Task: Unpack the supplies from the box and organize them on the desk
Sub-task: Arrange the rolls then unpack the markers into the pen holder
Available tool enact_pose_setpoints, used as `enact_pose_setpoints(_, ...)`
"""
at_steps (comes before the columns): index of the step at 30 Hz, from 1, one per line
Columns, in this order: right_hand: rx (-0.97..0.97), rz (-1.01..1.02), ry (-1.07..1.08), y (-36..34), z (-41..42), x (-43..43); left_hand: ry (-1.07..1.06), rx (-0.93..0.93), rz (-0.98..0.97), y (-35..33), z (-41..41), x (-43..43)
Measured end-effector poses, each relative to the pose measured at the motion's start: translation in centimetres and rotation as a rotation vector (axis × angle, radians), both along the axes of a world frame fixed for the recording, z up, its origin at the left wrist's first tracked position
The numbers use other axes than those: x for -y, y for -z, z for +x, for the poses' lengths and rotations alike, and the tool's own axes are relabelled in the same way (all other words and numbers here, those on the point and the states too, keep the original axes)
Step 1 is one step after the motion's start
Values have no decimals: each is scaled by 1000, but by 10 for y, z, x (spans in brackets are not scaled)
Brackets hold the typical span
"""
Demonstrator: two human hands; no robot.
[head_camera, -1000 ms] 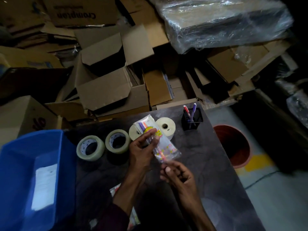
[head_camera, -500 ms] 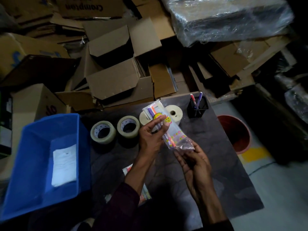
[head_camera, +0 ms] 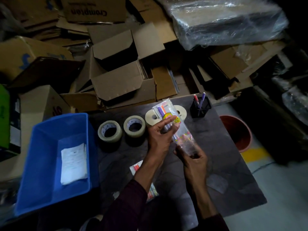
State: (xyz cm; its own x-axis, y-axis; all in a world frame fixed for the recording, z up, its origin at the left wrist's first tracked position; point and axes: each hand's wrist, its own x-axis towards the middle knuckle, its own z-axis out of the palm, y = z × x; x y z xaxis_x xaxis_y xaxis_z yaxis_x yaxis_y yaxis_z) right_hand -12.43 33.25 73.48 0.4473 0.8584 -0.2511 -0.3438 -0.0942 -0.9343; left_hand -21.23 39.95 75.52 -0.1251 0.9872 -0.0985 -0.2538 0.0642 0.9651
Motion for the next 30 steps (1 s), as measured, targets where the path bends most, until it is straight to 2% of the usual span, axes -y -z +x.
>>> enact_pose_setpoints(7,44,40,-31,1,1,19,-43,62,-63,-1,-18,-7)
enact_pose_setpoints(10,171,61,-105,1,1,19,-25,33,-54,-2,-18,-4)
enact_pose_setpoints(18,-2,-4,-282,-3,13,30,36,-37,-11,-2,-29,-2)
enact_pose_setpoints(24,269,25,-428,0,25,20,66,-75,-1,-2,-30,-1)
enact_pose_setpoints(30,197,22,-622,-9,37,20,140,-69,-19,-9,-24,-1)
